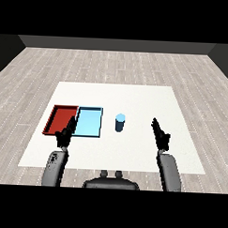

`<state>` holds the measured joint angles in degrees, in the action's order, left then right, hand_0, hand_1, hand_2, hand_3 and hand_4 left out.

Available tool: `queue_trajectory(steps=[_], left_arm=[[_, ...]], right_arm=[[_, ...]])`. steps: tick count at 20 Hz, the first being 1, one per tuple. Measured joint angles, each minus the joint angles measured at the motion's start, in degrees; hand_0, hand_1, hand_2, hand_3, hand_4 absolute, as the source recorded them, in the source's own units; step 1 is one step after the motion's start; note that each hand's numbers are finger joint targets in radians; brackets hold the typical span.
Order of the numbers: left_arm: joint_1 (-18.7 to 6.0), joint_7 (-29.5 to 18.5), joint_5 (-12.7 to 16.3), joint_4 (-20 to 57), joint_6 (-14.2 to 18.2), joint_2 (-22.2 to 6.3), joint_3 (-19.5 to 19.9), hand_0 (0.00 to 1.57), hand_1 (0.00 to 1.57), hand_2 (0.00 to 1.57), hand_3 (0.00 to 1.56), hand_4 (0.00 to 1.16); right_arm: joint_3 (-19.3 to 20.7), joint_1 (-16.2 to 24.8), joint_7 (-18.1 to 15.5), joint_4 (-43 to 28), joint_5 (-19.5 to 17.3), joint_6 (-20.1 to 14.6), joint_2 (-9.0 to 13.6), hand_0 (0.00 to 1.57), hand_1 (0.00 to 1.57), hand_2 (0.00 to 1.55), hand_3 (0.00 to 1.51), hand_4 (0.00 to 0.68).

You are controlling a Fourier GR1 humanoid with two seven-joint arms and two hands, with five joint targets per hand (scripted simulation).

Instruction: Pick the blue can and put it in the blue box

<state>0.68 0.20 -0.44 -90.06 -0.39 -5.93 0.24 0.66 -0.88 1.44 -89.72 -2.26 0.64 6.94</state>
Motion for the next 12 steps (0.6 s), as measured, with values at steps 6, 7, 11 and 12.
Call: queue_trajectory(steps=[6,7,11,12], left_arm=[[-1.7,0.0,0.5,0.1,-0.6,-0.1,1.4,0.0,0.0,0.0,0.0,0.0],[-2.5,-2.4,1.2,-1.3,-0.7,0.5,1.6,0.0,0.0,0.0,0.0,0.0],[-2.9,-11.8,3.6,-4.0,-2.6,1.6,2.2,0.0,0.0,0.0,0.0,0.0],[-3.0,-14.0,4.0,-3.6,-3.1,1.7,2.5,0.0,0.0,0.0,0.0,0.0]], right_arm=[[0.7,-9.5,-0.1,7.3,-1.4,-2.7,-2.7,0.0,0.0,0.0,0.0,0.0],[0.6,-10.5,-1.6,7.0,0.3,-2.2,-3.6,0.0,0.0,0.0,0.0,0.0],[1.1,-13.5,-8.1,8.2,4.4,0.2,-5.6,0.0,0.0,0.0,0.0,0.0],[1.4,-14.0,-9.1,8.6,5.2,1.0,-5.6,0.0,0.0,0.0,0.0,0.0]])
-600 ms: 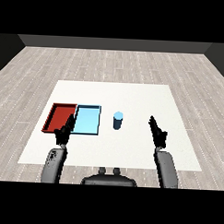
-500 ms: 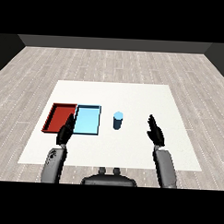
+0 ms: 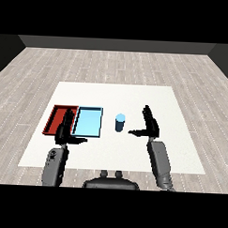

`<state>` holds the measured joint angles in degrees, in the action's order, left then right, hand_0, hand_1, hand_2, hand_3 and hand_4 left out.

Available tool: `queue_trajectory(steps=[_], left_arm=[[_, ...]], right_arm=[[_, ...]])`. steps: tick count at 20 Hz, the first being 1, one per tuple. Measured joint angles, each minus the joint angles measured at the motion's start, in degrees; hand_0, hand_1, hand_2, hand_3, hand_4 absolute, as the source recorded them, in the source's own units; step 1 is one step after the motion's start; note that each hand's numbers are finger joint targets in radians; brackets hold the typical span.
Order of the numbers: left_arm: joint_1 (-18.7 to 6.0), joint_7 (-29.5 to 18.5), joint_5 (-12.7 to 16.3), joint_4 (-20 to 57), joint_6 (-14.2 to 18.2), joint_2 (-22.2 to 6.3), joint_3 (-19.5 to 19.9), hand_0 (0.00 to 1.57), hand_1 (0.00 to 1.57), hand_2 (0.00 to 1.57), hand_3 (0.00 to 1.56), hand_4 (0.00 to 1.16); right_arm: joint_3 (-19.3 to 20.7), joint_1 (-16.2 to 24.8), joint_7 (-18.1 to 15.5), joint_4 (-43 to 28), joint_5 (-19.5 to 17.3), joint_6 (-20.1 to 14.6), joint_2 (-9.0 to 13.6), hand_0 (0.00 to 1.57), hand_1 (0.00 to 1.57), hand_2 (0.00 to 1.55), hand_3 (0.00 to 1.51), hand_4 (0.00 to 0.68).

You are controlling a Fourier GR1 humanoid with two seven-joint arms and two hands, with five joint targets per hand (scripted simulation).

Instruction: Pick the blue can and put it in the blue box

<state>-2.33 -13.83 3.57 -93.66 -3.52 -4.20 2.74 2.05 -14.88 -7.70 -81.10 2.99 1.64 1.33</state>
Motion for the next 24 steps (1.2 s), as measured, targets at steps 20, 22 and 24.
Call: queue_trajectory(steps=[20,22,24], left_arm=[[2.3,-8.2,2.5,-1.2,-3.3,0.3,1.8,0.0,0.0,0.0,0.0,0.0],[2.8,-7.3,3.2,-2.5,-3.7,0.1,2.0,0.0,0.0,0.0,0.0,0.0],[3.1,-7.8,3.5,-2.0,-4.0,0.1,2.3,0.0,0.0,0.0,0.0,0.0]], right_arm=[[-0.7,-5.0,-7.2,8.8,5.5,0.9,-0.9,0.0,0.0,0.0,0.0,0.0],[-1.2,-5.2,-7.2,9.2,6.6,0.5,-1.0,0.0,0.0,0.0,0.0,0.0],[-2.6,-6.4,-7.4,10.9,7.6,-1.0,-1.2,0.0,0.0,0.0,0.0,0.0]])
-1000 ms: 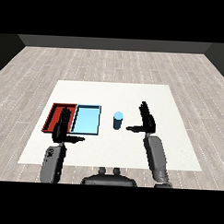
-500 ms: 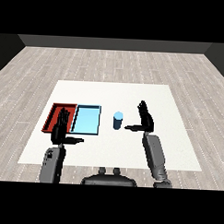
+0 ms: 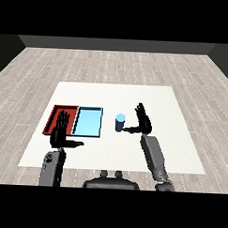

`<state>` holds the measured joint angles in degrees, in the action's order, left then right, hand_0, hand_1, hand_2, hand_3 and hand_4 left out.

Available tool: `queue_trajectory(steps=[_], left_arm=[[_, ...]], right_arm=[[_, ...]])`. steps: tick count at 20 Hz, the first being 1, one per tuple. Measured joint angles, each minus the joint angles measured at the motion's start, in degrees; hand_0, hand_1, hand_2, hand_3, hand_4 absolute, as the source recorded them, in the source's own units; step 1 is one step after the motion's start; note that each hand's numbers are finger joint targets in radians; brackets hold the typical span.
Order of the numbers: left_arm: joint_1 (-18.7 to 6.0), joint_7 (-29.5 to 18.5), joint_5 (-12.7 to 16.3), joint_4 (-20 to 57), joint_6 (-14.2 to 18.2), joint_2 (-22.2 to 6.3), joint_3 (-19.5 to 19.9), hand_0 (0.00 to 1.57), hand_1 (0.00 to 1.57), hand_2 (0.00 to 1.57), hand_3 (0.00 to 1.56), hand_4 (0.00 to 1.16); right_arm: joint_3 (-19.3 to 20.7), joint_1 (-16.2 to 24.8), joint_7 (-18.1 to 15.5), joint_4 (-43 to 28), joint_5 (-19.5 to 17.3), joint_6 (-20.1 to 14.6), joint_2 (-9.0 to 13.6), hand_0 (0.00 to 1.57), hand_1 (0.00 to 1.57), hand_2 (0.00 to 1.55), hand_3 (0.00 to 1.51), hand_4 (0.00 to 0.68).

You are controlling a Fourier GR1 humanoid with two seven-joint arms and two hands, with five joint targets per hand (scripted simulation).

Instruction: Pick the blue can and put it in the blue box

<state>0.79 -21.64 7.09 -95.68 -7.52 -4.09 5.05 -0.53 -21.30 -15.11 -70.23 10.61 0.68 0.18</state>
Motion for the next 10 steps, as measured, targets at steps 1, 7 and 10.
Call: queue_trajectory(steps=[1,7,10], left_arm=[[-0.6,0.2,0.1,0.3,0.0,-0.4,0.5,0.0,0.0,0.0,0.0,0.0],[-1.2,-0.3,0.8,1.1,-0.5,-0.7,1.4,0.0,0.0,0.0,0.0,0.0],[-0.8,0.0,0.5,0.2,-0.1,-0.3,1.2,0.0,0.0,0.0,0.0,0.0]], right_arm=[[-0.9,-0.1,0.0,0.1,0.5,-0.9,0.0,0.0,0.0,0.0,0.0,0.0],[-2.9,-1.6,-3.0,5.5,5.1,-3.0,-0.1,0.0,0.0,0.0,0.0,0.0],[-4.3,-3.8,-5.4,10.0,7.8,-4.1,-0.2,0.0,0.0,0.0,0.0,0.0]])
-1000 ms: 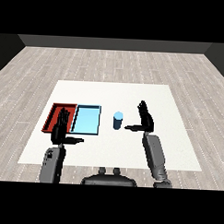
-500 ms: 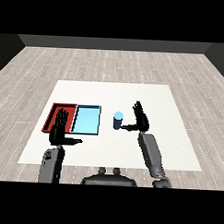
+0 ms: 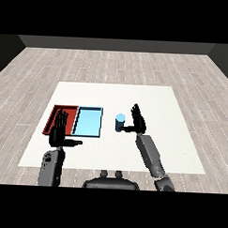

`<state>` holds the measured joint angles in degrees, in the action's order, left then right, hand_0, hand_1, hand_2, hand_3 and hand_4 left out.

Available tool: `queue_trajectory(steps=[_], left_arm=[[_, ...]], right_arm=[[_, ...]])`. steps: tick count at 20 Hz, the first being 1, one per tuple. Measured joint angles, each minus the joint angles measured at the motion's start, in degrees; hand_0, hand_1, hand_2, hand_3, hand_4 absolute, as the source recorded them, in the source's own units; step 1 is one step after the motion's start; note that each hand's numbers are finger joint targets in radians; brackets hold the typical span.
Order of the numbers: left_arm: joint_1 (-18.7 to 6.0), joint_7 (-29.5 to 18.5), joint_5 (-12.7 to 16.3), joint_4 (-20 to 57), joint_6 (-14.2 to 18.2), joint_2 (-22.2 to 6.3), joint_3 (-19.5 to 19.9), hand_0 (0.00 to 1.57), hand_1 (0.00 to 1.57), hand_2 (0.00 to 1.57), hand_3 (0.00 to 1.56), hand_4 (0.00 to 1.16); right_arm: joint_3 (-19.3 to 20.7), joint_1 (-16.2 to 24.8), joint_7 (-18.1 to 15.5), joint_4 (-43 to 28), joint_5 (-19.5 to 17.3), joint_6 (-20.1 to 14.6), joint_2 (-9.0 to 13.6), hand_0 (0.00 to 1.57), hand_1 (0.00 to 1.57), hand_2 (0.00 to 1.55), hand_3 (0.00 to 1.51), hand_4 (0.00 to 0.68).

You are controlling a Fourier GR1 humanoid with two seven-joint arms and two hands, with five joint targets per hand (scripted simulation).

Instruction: Pick the blue can and put it in the blue box

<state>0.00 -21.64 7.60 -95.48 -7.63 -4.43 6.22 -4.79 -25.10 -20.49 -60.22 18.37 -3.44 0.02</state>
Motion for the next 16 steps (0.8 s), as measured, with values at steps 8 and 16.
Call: queue_trajectory(steps=[8,16], left_arm=[[-0.6,0.8,0.3,0.1,0.0,0.3,-0.2,0.0,0.0,0.0,0.0,0.0],[-1.8,1.6,-0.8,0.4,1.4,1.2,-1.1,0.0,0.0,0.0,0.0,0.0]], right_arm=[[-3.2,-1.6,-3.6,6.2,5.4,-0.9,0.0,0.0,0.0,0.0,0.0,0.0],[-6.1,-4.9,-8.2,13.8,10.4,-1.8,0.0,0.0,0.0,0.0,0.0,0.0]])
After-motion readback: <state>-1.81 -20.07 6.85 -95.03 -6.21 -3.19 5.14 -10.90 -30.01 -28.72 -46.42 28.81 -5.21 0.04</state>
